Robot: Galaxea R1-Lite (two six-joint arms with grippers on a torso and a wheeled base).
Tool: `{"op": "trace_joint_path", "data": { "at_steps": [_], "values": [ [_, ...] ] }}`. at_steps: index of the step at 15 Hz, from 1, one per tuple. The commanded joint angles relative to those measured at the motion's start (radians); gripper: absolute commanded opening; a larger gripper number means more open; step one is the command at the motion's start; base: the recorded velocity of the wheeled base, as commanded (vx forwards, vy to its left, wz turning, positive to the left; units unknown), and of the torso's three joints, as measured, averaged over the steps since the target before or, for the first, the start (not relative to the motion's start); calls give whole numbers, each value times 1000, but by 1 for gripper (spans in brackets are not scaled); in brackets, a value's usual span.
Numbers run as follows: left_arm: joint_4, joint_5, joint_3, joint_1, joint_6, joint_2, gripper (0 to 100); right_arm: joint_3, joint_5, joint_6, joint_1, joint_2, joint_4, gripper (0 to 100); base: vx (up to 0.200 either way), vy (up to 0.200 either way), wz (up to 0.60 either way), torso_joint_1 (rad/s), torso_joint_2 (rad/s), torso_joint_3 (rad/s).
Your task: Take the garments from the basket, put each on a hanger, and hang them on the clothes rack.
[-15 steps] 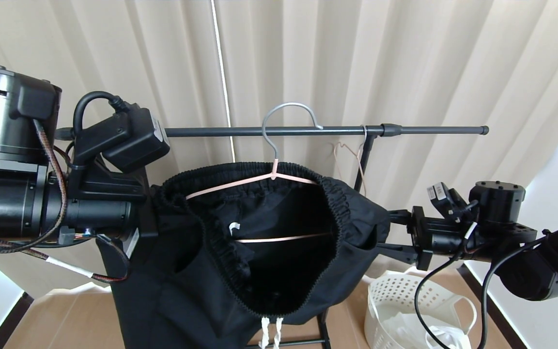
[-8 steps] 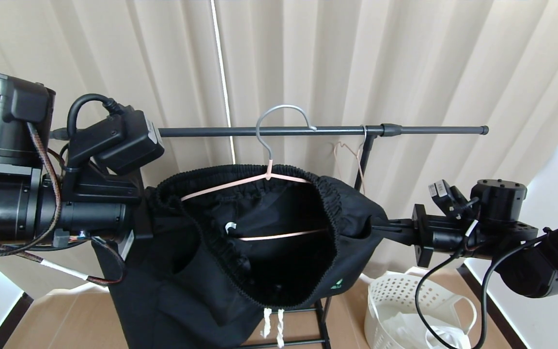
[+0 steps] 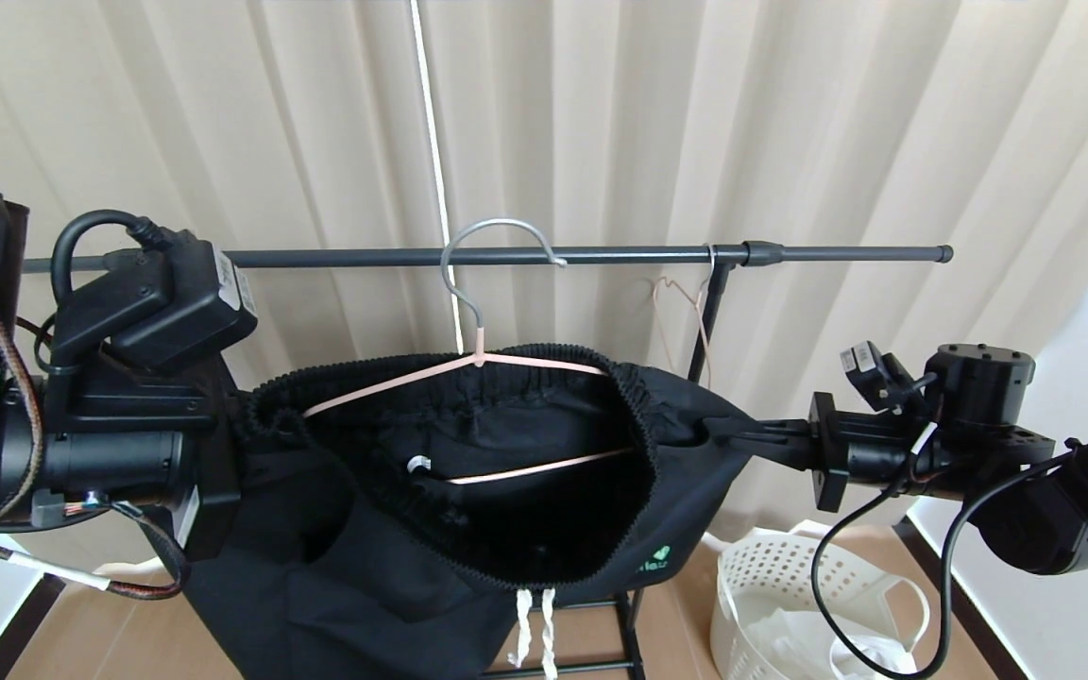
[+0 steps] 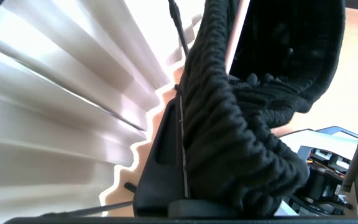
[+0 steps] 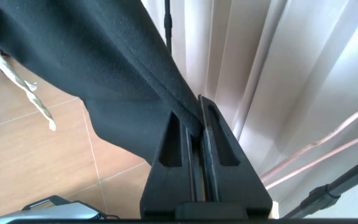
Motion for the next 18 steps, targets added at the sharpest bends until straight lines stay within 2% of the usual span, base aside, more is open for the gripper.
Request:
{"op": "trace_joint_path", "data": {
  "at_steps": [1,5,6,13,18],
  "values": [
    [0,1,17,9,0,-20,0,0,0,0,0,-2,-1,0,0,0,0,0,0,0],
    [0,1,22,9,0,-12,0,9,-1,1,2,-5,-4,0,0,0,0,0,0,0],
    [0,1,20,9,0,-9,0,9,0,1,3,-5,-4,100,0,0,0,0,0,0],
    [-1,4,46,46,-26,-1,0,37,2,0,11,-54,-25,100,0,0,0,0,0,0],
    [-27,8,48,102,-37,99,0,37,0,0,13,-53,-25,100,0,0,0,0,0,0]
  ]
}}
